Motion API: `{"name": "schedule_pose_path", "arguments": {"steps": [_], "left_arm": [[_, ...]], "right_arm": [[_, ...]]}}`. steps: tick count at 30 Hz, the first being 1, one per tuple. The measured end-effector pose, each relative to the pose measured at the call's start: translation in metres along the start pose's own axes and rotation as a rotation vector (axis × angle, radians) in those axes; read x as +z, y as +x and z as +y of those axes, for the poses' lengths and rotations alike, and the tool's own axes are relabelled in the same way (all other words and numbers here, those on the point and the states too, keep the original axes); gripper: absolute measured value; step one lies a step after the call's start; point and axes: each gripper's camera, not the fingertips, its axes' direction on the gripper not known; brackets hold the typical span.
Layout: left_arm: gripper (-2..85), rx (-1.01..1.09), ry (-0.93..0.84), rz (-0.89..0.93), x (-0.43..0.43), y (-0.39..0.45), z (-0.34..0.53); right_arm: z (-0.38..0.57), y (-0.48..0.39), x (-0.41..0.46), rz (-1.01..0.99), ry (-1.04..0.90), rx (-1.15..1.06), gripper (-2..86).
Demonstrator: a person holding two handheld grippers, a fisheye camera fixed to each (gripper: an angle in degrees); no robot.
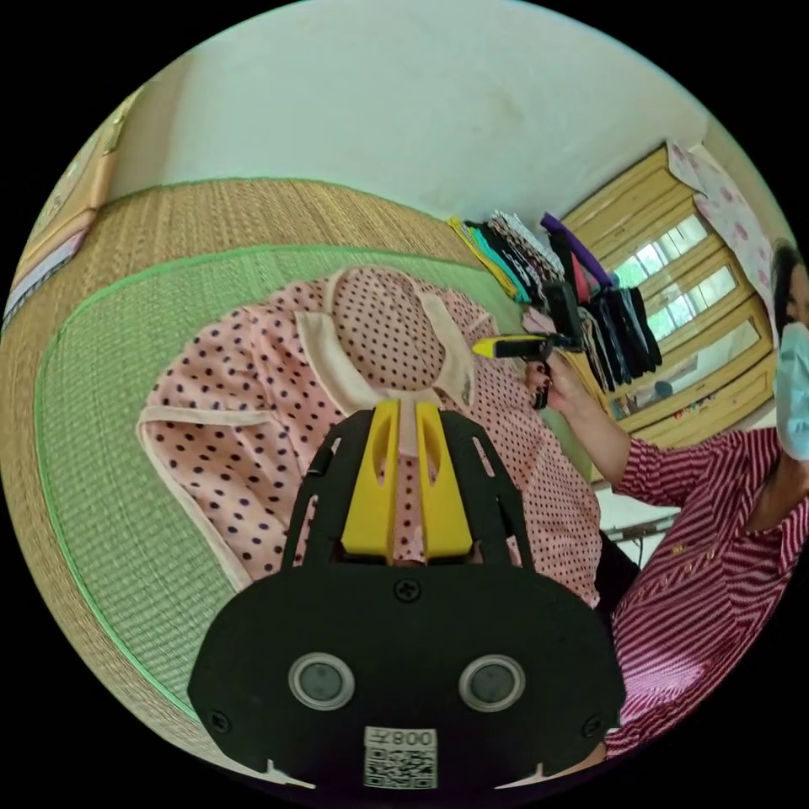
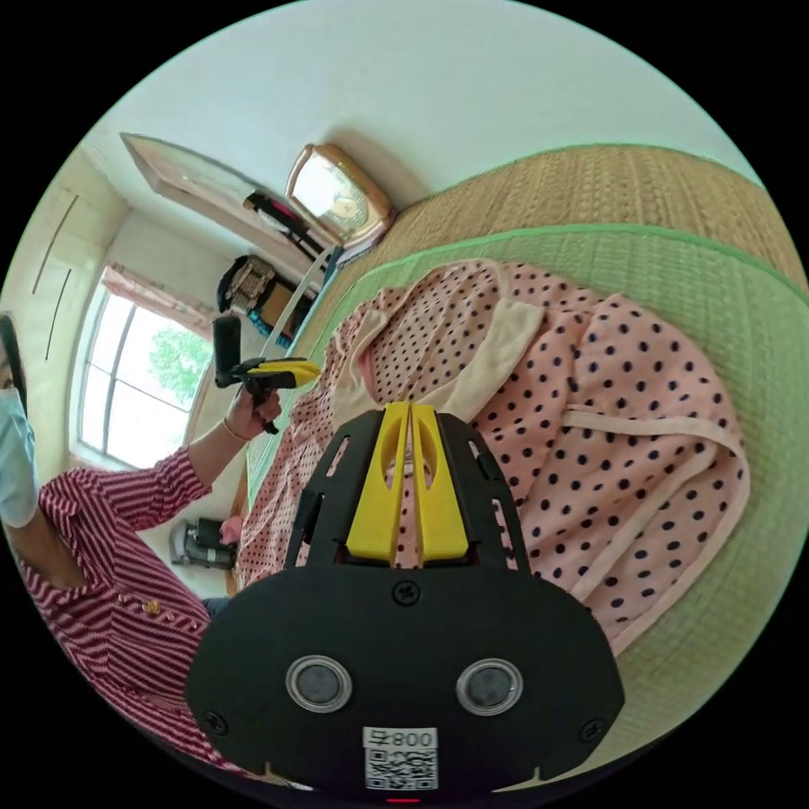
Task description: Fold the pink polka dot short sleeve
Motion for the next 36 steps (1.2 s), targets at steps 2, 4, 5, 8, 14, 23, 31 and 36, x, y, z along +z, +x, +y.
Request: {"name": "schedule_pose_path", "arguments": {"steps": [2, 4, 5, 8, 14, 23, 31, 36], "left_arm": [[1.6, -0.040, -0.012, -0.059, 0.008, -0.003, -0.008], [1.1, -0.085, -0.052, -0.165, 0.020, -0.006, -0.016], [0.8, -0.101, -0.068, -0.236, 0.026, -0.005, -0.021], [0.5, -0.157, -0.026, -0.283, 0.027, -0.006, -0.029], [0.3, -0.196, -0.014, -0.295, 0.029, 0.000, -0.033], [0.2, -0.273, 0.089, -0.267, 0.019, 0.020, -0.021], [0.2, -0.269, 0.107, -0.266, 0.003, 0.047, -0.006], [0.3, -0.239, 0.091, -0.294, -0.023, 0.080, 0.033]], "right_arm": [[0.000, 0.018, -0.005, 0.030, 0.044, 0.057, 0.0], [-0.003, 0.030, -0.006, 0.084, 0.061, 0.110, 0.1], [-0.006, 0.036, -0.008, 0.122, 0.072, 0.133, 0.1], [-0.011, 0.051, -0.013, 0.174, 0.097, 0.178, 0.0], [-0.010, 0.077, -0.015, 0.205, 0.084, 0.233, 0.0], [0.013, 0.096, -0.039, 0.184, 0.192, 0.324, 0.0], [0.039, 0.075, -0.041, 0.212, 0.177, 0.279, 0.0], [0.092, 0.033, -0.061, 0.160, 0.190, 0.178, 0.1]]}}
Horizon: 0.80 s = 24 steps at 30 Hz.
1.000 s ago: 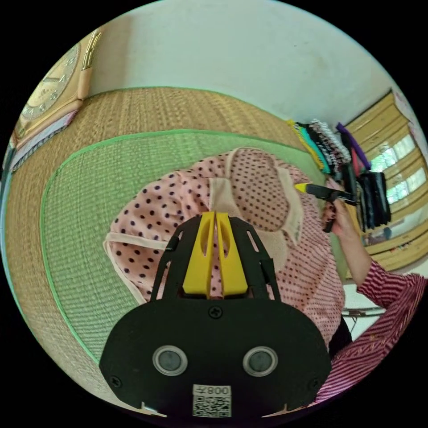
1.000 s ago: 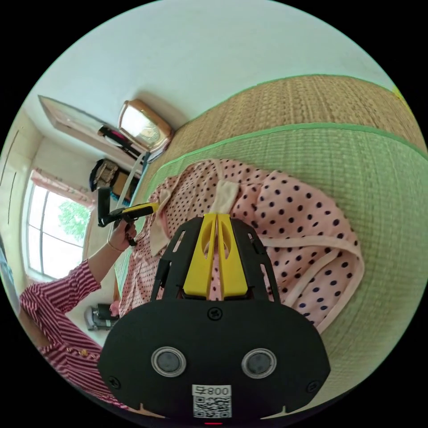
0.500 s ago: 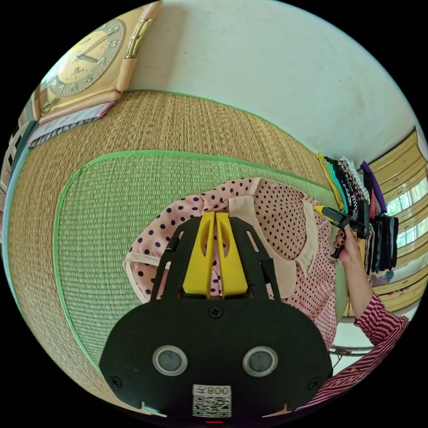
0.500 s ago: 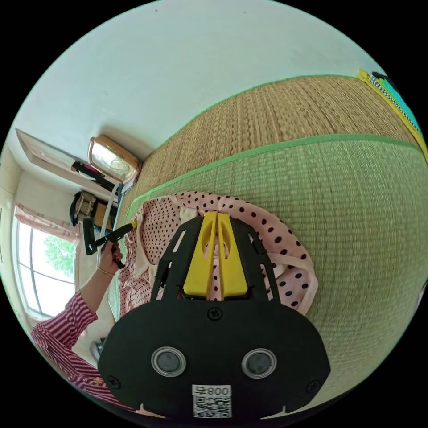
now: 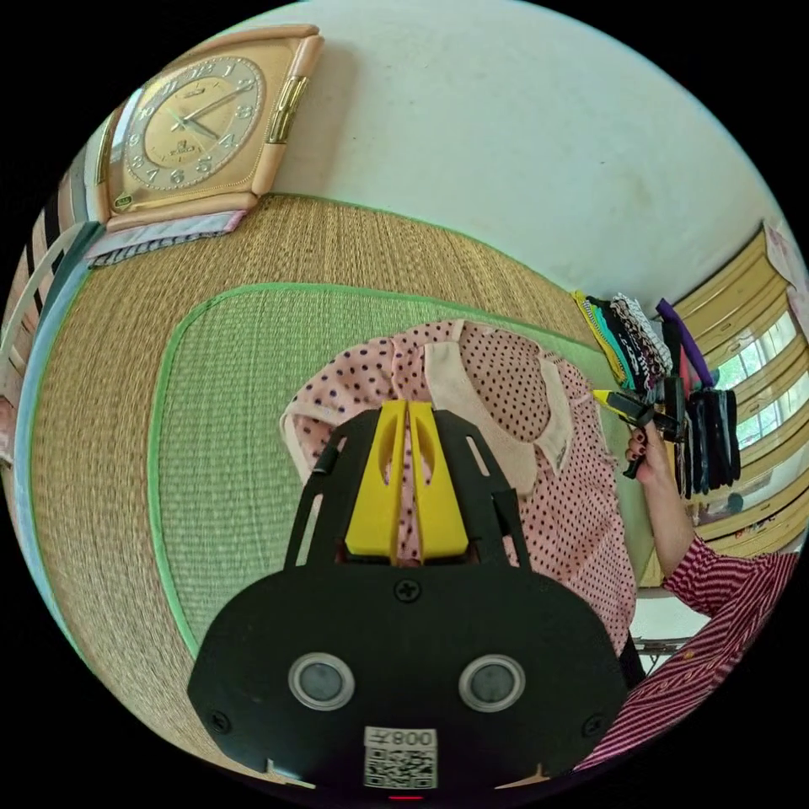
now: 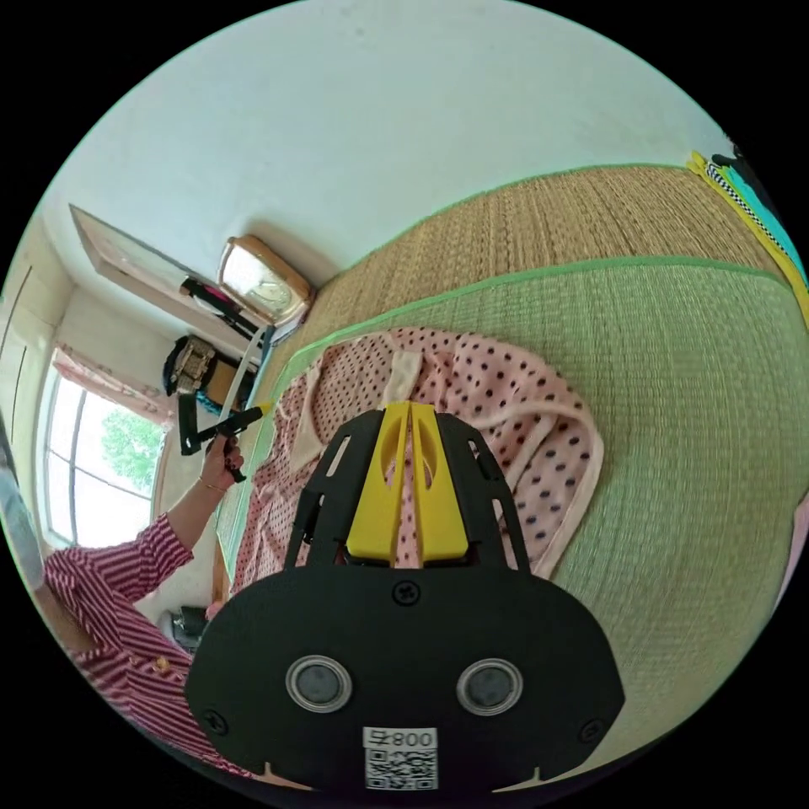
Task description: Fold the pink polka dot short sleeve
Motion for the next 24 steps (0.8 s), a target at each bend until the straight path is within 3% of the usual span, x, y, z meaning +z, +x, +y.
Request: {"name": "schedule_pose_path", "arguments": {"steps": [4, 7, 10, 17, 24], "left_arm": [[0.4, -0.038, -0.116, -0.059, 0.005, -0.003, 0.025], [0.5, -0.131, -0.031, 0.024, -0.014, -0.006, 0.035], [1.0, -0.099, 0.029, 0.067, -0.030, 0.010, 0.039], [5.7, 0.119, -0.066, 0.267, -0.019, 0.085, 0.029], [8.1, 0.409, -0.159, 0.408, 0.022, 0.218, -0.020]], "right_arm": [[0.064, -0.018, -0.002, 0.041, -0.071, -0.014, 0.1], [0.086, -0.017, 0.008, 0.083, -0.152, 0.022, 0.3], [0.107, -0.034, -0.018, 0.083, -0.084, 0.014, 0.8], [0.188, -0.035, -0.087, 0.251, 0.106, 0.133, 6.3], [0.211, -0.037, -0.094, 0.293, 0.145, 0.158, 8.9]]}}
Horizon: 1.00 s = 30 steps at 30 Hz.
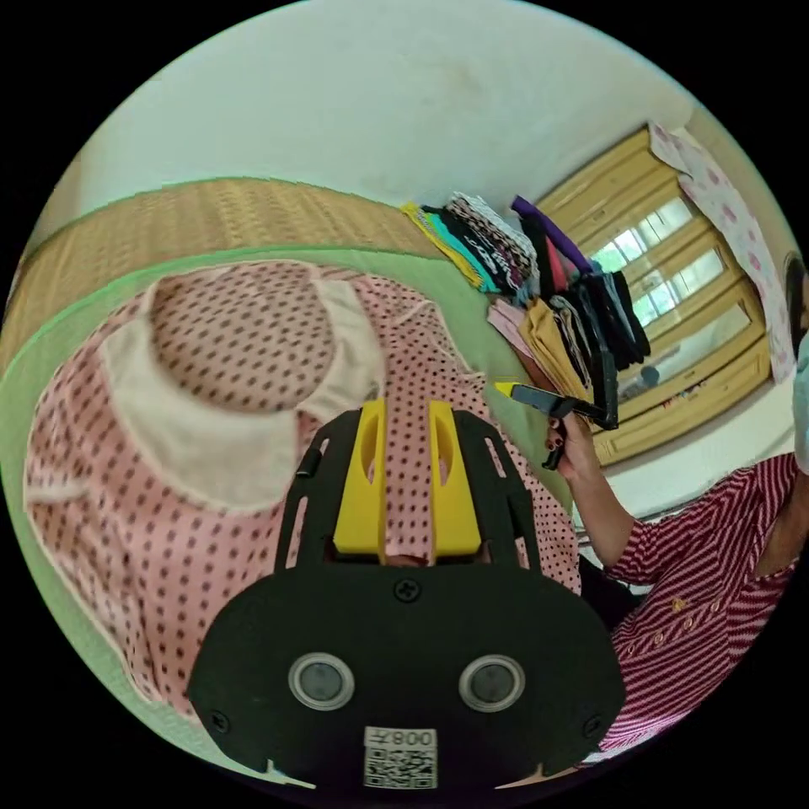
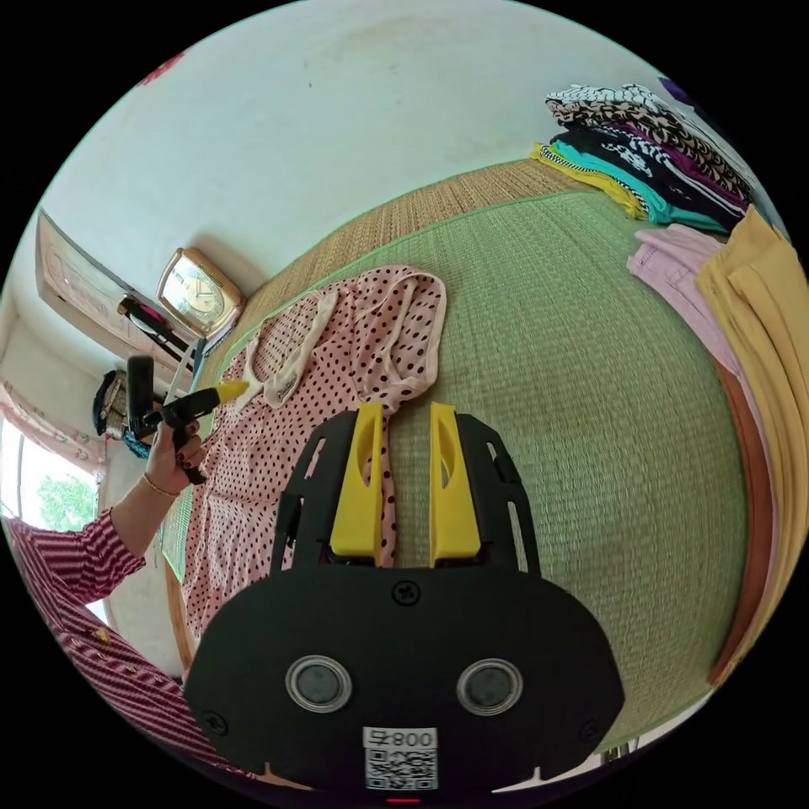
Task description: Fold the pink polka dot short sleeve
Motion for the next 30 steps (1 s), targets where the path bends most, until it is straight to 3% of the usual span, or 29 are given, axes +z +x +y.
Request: {"name": "schedule_pose_path", "arguments": {"steps": [9, 18, 23, 30], "left_arm": [[10.0, 0.186, -0.123, -0.085, 0.074, 0.066, -0.129], [9.5, 0.304, -0.283, -0.296, 0.133, 0.113, -0.186], [2.7, 0.294, -0.251, -0.346, 0.132, 0.123, -0.194], [0.6, 0.186, -0.072, -0.185, 0.088, 0.112, -0.199]], "right_arm": [[0.001, -0.001, 0.010, 0.049, -0.019, -0.003, 8.1], [0.007, 0.015, 0.004, -0.028, 0.016, 0.025, 4.2], [0.005, 0.020, 0.005, -0.077, -0.005, 0.020, 1.9], [0.001, 0.008, -0.003, -0.068, 0.036, -0.036, 0.8]]}}
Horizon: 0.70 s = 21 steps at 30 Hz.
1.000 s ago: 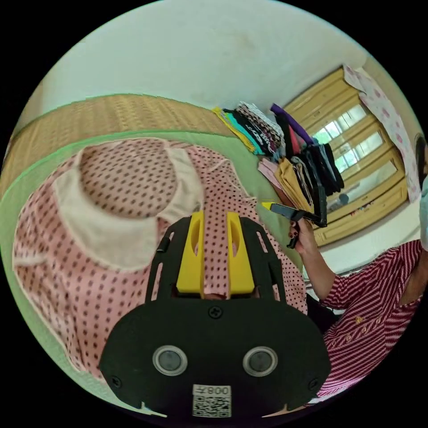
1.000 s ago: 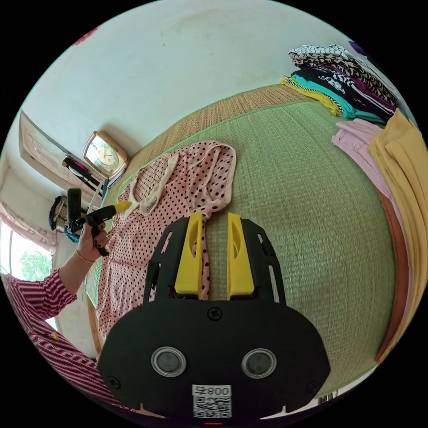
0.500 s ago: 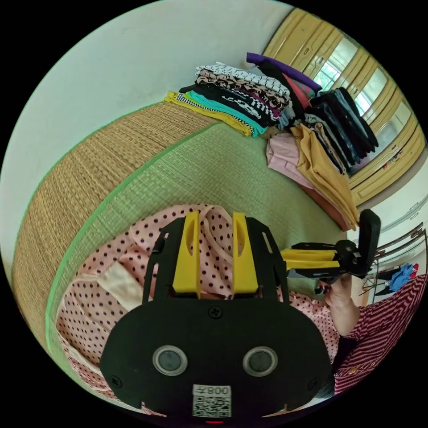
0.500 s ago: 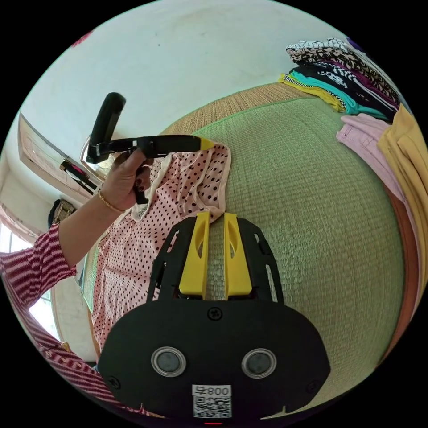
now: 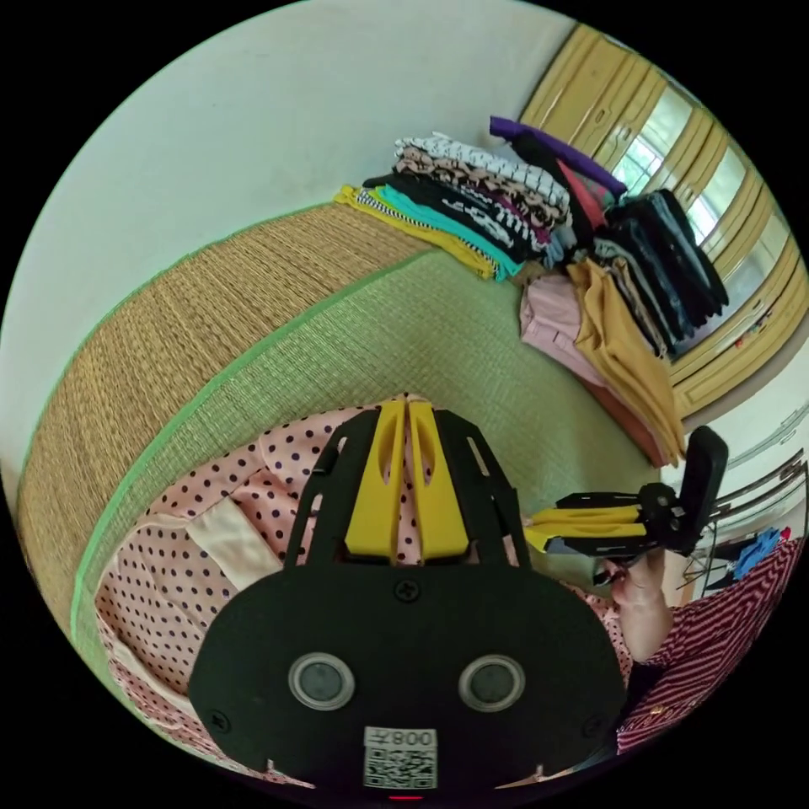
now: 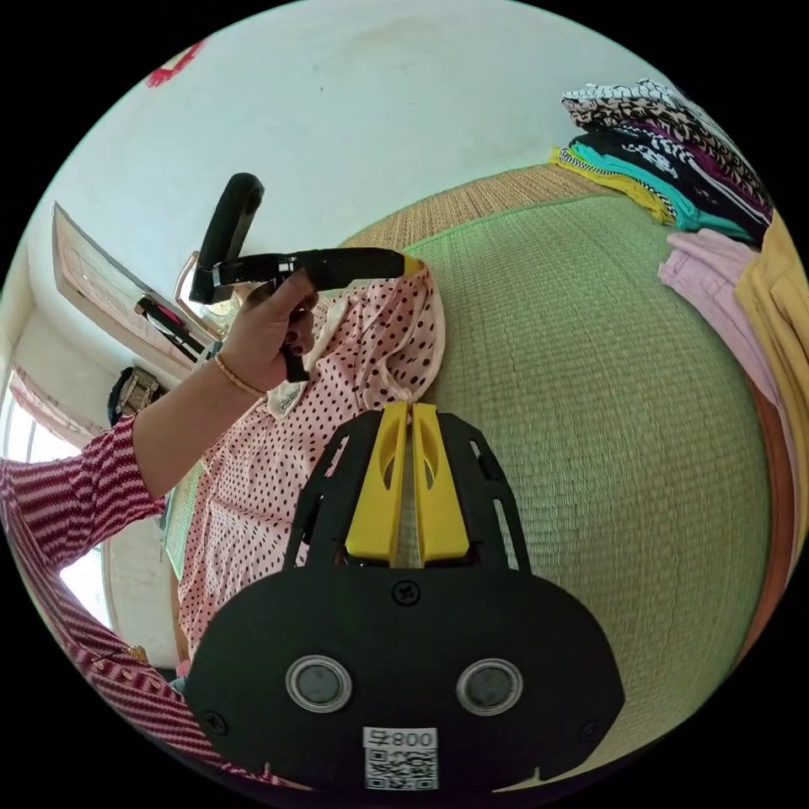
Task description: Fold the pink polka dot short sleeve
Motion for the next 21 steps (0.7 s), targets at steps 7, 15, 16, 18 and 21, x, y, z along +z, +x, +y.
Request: {"name": "schedule_pose_path", "arguments": {"steps": [7, 15, 16, 18, 21], "left_arm": [[0.4, -0.154, 0.126, 0.092, -0.030, -0.044, 0.020], [1.1, -0.277, 0.086, 0.102, -0.021, -0.089, 0.052], [1.2, -0.285, 0.075, 0.103, -0.018, -0.092, 0.054], [2.3, -0.294, 0.051, 0.101, -0.011, -0.101, 0.057], [4.9, -0.284, 0.056, 0.089, -0.007, -0.108, 0.059]], "right_arm": [[-0.010, -0.016, -0.010, -0.051, 0.066, -0.092, 0.6], [-0.034, -0.038, 0.007, -0.140, -0.018, -0.236, 0.7], [-0.037, -0.042, 0.013, -0.141, -0.042, -0.252, 0.7], [-0.043, -0.045, 0.024, -0.132, -0.087, -0.271, 0.8], [-0.053, -0.045, 0.043, -0.128, -0.163, -0.282, 1.0]]}}
